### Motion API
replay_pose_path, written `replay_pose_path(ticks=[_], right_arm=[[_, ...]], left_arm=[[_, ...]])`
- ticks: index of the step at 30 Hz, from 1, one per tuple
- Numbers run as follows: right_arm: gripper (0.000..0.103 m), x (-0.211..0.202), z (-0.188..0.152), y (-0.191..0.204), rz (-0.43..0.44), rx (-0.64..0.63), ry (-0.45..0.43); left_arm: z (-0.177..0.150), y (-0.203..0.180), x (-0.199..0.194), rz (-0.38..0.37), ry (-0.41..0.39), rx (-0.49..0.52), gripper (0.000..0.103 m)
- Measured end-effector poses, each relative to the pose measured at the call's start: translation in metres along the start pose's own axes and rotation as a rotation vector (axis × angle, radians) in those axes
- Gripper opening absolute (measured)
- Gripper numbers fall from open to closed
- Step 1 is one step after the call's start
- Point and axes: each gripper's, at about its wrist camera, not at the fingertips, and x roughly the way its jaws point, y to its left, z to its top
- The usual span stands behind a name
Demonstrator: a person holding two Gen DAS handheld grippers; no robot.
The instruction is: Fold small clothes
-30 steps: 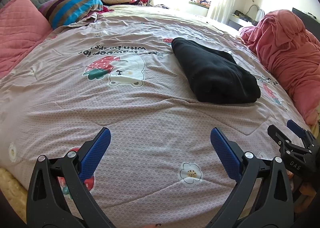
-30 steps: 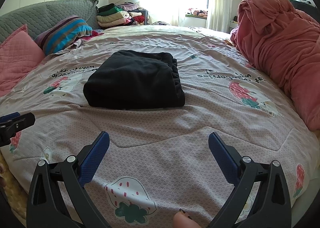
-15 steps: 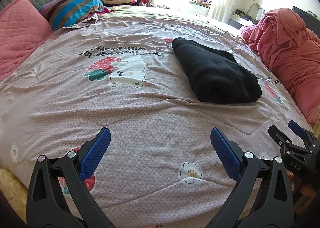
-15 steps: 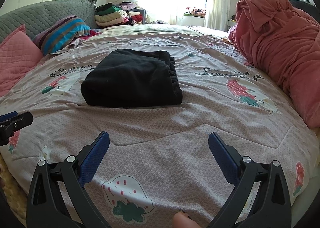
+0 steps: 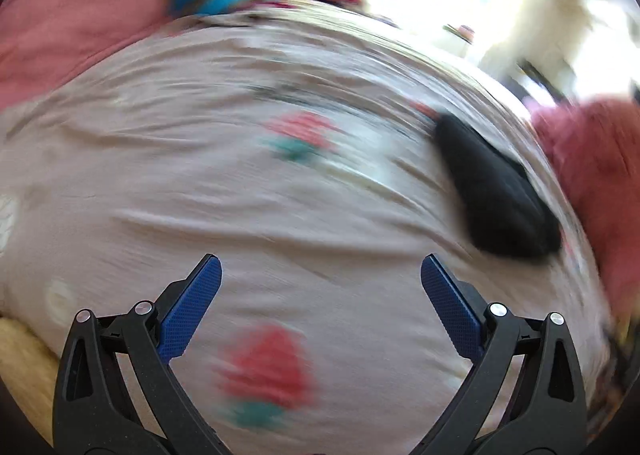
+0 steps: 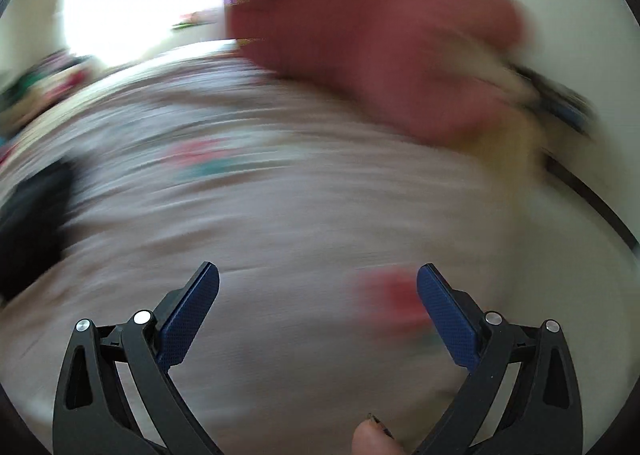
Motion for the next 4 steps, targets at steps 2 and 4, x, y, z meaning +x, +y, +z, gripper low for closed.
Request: replay_pose_path(ticks=[2,4], right_arm=[[0.098,0.021,0.010,-0.068,-0.203,0.137,-0.003],[0.098,0.041,0.014,-0.135,-0.415,0.254,0.022]], left_arm=[[0.029,0.059,-0.002,0.110,-0.049,-0.107,0.094],[0.055,0.118,-0.003,0.252,-0.091,-0.193,0.094]])
